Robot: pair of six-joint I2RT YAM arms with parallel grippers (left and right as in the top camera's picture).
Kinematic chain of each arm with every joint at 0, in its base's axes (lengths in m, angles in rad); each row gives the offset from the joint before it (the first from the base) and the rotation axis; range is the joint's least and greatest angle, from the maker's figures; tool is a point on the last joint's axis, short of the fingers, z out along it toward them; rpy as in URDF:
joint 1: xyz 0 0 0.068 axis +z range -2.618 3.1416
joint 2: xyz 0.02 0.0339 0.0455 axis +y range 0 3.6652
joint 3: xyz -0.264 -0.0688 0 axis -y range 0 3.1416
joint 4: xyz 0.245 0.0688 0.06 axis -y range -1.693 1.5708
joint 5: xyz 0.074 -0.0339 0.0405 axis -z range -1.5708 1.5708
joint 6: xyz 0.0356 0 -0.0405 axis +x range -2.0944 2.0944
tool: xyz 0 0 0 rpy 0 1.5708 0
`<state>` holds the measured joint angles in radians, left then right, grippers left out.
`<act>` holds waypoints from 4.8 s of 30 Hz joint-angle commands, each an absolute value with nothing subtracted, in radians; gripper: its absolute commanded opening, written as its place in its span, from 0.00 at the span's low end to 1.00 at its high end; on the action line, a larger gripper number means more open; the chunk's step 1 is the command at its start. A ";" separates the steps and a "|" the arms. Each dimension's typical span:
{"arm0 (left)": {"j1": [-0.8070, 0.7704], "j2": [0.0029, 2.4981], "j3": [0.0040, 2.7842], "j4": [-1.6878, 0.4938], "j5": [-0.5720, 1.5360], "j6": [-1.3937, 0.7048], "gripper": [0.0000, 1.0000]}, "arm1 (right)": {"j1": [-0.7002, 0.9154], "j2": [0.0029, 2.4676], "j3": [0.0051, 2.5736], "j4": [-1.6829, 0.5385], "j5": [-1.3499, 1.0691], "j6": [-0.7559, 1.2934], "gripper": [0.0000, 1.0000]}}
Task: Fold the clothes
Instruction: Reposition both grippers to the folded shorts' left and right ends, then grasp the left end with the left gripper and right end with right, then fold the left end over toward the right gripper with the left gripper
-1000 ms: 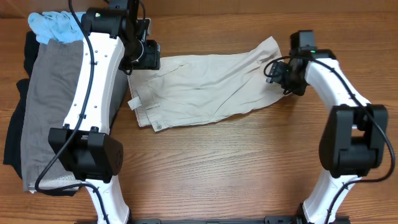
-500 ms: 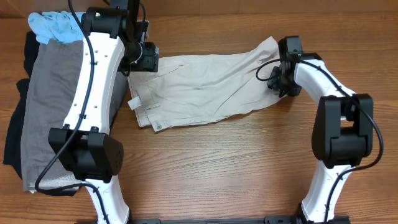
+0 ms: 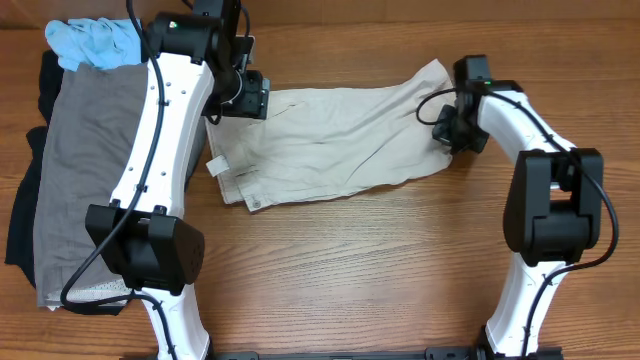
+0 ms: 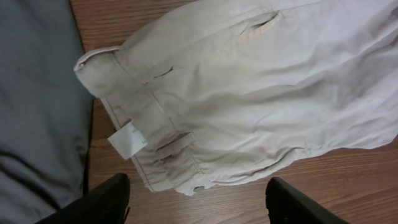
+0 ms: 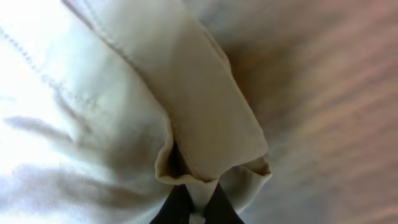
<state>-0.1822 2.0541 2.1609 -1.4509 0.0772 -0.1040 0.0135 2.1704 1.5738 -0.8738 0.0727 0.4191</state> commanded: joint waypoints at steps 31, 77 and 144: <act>-0.189 2.055 1.964 -1.325 0.070 -0.146 0.82 | -0.349 1.784 1.527 -1.198 -0.228 0.145 0.75; -0.124 2.058 1.542 -0.925 0.395 0.054 1.00 | -0.308 2.104 1.485 -0.991 -0.435 -0.052 0.04; 0.082 1.984 1.929 -1.276 0.252 0.082 0.04 | 0.006 2.107 1.485 -0.973 -0.503 0.034 0.04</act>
<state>0.0849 2.0212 1.8511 -1.2617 0.2558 0.0750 -0.0109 2.0594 1.4857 -0.9798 -0.5591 -0.0036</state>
